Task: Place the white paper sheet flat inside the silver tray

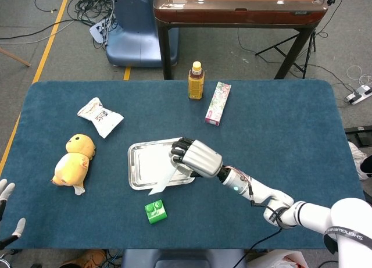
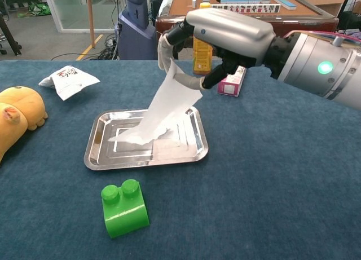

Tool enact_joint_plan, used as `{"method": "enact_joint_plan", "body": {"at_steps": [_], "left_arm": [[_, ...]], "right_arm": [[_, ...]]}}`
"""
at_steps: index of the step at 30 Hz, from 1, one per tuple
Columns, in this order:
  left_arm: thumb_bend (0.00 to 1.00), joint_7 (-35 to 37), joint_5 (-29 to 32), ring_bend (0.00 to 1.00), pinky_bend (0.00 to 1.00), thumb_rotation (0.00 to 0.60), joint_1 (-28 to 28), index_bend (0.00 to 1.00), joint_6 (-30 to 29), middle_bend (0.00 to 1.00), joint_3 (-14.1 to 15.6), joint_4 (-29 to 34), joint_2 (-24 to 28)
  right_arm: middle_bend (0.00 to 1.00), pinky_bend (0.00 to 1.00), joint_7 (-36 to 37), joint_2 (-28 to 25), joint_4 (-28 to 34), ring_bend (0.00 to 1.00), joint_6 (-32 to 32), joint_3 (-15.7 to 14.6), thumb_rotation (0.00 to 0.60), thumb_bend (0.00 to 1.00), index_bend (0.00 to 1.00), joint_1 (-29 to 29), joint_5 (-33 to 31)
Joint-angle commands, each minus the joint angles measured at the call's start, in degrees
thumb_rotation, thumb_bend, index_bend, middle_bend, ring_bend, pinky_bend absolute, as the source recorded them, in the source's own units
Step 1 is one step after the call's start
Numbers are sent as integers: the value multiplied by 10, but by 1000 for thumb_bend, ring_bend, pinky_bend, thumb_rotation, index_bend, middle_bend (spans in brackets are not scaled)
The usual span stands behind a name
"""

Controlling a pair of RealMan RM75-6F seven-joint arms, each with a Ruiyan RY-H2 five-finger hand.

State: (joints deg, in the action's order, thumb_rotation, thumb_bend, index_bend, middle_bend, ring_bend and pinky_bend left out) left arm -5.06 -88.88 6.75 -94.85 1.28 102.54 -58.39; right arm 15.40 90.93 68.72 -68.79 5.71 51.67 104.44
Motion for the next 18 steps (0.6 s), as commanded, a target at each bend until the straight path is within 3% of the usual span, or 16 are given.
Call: {"method": "enact_joint_plan", "body": {"at_steps": [1,6,18], "left_arm": [[335,0,2,38,13,600,1,66,1,22,0,-1,0],[335,-2,2,38,13,600,1,67,2,22,0,0,-1],[335,-15,6,38,13,600,-2,66,11,22,0,6,-4]], "right_arm": [[400,317,40,18,-44,283,-6,-21,600,553,656,4,10],[401,317,118,44,-128,283,-25,-43,600,553,656,6,15],[401,317,207,116,-312,283,-68,-82,600,521,655,24,40]]}}
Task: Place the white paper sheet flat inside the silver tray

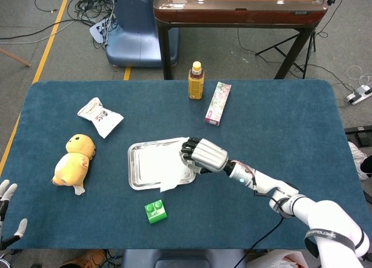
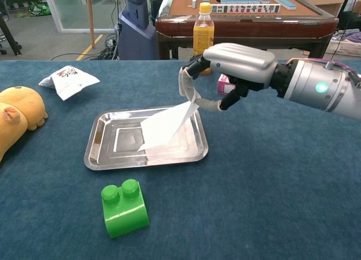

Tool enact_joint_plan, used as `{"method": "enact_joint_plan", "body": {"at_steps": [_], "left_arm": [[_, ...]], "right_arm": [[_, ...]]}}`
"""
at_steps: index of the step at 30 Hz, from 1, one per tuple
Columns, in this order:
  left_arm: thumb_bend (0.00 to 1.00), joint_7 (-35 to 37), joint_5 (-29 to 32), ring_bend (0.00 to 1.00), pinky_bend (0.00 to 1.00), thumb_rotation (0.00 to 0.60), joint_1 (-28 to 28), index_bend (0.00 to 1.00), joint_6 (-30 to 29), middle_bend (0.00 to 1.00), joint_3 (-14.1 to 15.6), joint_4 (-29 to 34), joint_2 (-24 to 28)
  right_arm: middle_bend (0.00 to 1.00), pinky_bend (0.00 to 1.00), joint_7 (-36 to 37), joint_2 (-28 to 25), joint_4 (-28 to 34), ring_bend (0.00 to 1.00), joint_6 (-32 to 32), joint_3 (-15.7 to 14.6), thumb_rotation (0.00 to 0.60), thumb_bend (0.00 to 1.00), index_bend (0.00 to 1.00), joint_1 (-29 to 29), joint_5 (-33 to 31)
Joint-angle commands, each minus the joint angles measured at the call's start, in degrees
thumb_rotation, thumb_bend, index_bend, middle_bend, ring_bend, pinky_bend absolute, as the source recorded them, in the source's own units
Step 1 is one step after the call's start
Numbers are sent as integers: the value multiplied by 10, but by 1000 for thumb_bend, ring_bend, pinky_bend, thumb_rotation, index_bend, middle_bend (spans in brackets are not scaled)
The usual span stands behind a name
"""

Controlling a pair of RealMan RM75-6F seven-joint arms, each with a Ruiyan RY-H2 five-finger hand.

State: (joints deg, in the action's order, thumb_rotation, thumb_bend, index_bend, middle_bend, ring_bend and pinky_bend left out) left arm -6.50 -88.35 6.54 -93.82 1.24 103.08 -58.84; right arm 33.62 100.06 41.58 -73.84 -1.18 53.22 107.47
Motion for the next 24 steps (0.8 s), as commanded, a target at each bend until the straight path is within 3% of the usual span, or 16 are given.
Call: {"method": "enact_joint_plan", "body": {"at_steps": [1,12,24], "left_arm": [[335,-2,1,38,13,600,0,66,1,22,0,1,0],[335,-11,7,38,13,600,-2,66,6,22,-2,6,1],[335,-19,13,38,13,600,-1,67,7,22,-2,10,1]], "right_arm": [[400,317,33,33,-57,283,-25,-15,600,520,655,10,11],[398,317,76,105,-188,283,-59,-30,600,520,656,34,12],[409,317,139,140,-249,283,-122,-51,600,505,655,35,10]]}}
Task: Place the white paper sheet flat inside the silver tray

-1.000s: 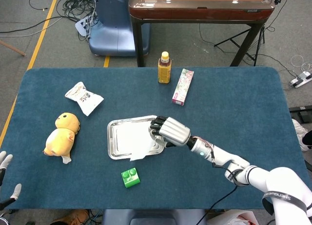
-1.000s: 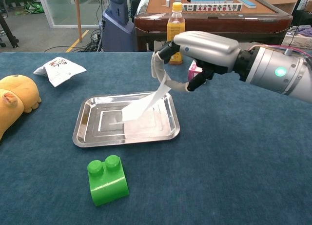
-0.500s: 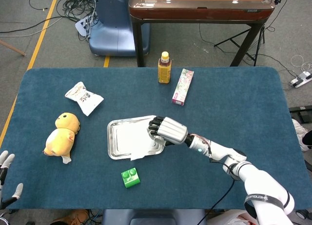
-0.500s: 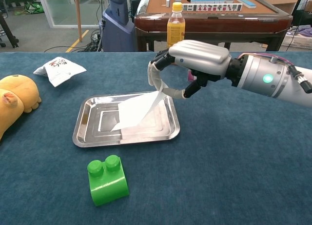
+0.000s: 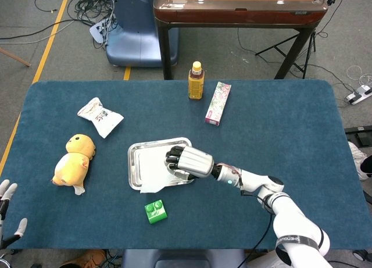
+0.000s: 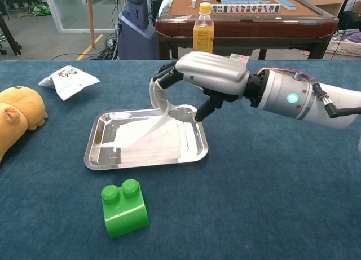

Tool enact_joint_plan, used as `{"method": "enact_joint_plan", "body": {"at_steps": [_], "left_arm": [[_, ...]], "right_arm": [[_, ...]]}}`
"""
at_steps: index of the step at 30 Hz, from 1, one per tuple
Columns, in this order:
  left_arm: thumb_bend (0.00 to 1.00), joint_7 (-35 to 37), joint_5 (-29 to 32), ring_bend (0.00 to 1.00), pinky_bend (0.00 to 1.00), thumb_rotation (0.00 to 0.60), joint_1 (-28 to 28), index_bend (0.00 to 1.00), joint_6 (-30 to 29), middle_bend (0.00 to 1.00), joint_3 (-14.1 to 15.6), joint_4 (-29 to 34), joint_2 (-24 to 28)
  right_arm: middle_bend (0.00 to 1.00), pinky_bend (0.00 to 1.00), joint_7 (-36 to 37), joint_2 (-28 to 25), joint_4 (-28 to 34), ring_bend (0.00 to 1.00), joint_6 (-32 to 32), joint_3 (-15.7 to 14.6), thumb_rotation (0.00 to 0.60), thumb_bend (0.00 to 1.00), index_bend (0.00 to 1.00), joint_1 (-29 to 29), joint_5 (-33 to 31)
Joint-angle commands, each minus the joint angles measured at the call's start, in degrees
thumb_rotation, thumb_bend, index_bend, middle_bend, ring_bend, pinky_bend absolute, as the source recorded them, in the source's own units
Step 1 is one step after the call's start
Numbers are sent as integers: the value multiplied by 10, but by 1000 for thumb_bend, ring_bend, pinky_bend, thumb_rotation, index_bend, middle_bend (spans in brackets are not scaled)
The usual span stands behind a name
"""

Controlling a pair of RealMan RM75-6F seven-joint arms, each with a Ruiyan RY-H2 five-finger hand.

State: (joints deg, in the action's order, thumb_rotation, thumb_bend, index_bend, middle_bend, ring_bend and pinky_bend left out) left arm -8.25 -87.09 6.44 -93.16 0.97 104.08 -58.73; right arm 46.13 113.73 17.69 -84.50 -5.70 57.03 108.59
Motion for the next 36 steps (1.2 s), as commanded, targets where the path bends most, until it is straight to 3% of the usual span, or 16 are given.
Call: {"method": "enact_joint_plan", "body": {"at_steps": [1,8,20,28,36], "left_arm": [[335,-2,1,38,13,600,0,67,1,22,0,0,-1],[335,-10,2,38,13,600,0,66,-1,22,-1,6,-1],[335,-16,4,38,13,600,0,66,0,22,-2,11,0],[335,-15,5,38,13,600,1,66,-1,22,-2,9,0],[335,-12,4,38,13,600,-1,66,2,22,-2,5,-2]], "right_arm": [[410,317,18,3,-13,283,-22,-8,600,498,655,-4,-1],[413,317,34,-1,-27,287,-56,-30,600,484,656,-9,9],[413,317,40,9,-63,288,-5,-39,600,427,655,-8,-9],[385,317,41,17,-69,288,22,-32,600,174,634,-9,-30],[326,316,39,17,-70,273,46,-26,600,87,476,-17,-48]]}}
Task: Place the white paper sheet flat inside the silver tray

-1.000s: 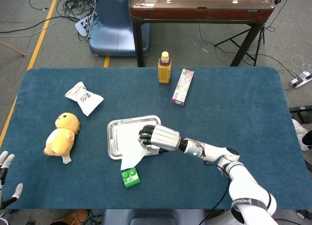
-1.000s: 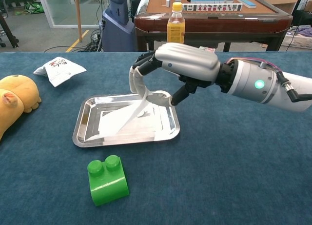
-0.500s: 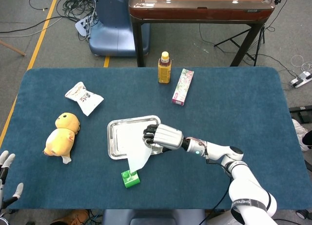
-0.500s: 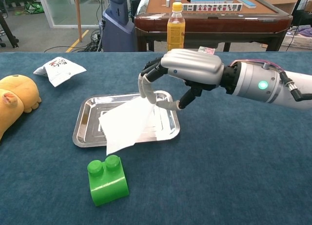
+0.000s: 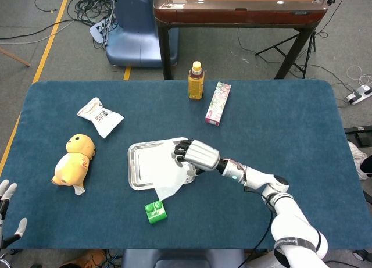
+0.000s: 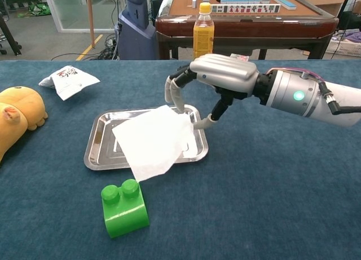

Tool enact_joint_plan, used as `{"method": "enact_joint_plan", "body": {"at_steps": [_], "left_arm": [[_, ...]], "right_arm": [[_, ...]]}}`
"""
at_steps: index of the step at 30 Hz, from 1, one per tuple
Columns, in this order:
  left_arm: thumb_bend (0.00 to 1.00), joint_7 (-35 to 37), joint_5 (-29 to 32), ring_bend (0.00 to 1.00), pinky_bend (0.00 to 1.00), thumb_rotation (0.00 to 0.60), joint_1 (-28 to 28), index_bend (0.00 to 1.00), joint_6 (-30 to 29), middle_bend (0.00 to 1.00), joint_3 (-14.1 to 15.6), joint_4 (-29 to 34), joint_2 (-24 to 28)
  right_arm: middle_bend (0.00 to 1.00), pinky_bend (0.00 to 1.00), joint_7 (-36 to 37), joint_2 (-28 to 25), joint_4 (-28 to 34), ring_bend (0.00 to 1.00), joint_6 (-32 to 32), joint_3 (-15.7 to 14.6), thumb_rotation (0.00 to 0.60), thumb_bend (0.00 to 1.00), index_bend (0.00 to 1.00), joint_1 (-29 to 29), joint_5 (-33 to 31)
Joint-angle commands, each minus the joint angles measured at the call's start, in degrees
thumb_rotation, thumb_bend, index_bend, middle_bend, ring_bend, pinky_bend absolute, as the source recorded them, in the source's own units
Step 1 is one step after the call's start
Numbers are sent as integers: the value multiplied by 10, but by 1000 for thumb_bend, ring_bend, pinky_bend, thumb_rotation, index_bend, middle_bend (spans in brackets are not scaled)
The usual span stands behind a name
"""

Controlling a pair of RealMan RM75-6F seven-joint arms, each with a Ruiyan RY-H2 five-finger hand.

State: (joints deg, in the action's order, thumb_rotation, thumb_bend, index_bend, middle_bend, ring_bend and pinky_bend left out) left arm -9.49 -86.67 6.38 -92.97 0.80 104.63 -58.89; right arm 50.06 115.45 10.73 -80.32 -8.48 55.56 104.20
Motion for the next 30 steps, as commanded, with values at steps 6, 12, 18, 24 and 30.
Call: {"method": "enact_joint_plan", "body": {"at_steps": [6,12,18,24,30], "left_arm": [[335,-1,0,38,13,600,-3,66,4,22,-1,-1,-1],[335,0,-1,38,13,600,-4,67,5,22,-1,-1,-2],[335,5,-2,38,13,600,-3,66,3,22,-1,-2,1],[335,8,-6,38,13,600,-6,66,5,22,-1,-3,3],[335,13,-8,38,13,600,-7,66,7,22,0,-6,2]], "right_arm": [[266,292,-15,-9,1,207,34,5,600,38,329,-8,-16],[211,249,-32,-20,11,146,72,11,600,7,240,-10,-30],[227,237,-40,-53,60,129,98,20,600,72,236,2,-42],[340,323,-111,-155,226,343,133,32,600,619,236,28,-53],[610,795,-246,-283,465,724,217,52,600,996,236,46,-87]]}}
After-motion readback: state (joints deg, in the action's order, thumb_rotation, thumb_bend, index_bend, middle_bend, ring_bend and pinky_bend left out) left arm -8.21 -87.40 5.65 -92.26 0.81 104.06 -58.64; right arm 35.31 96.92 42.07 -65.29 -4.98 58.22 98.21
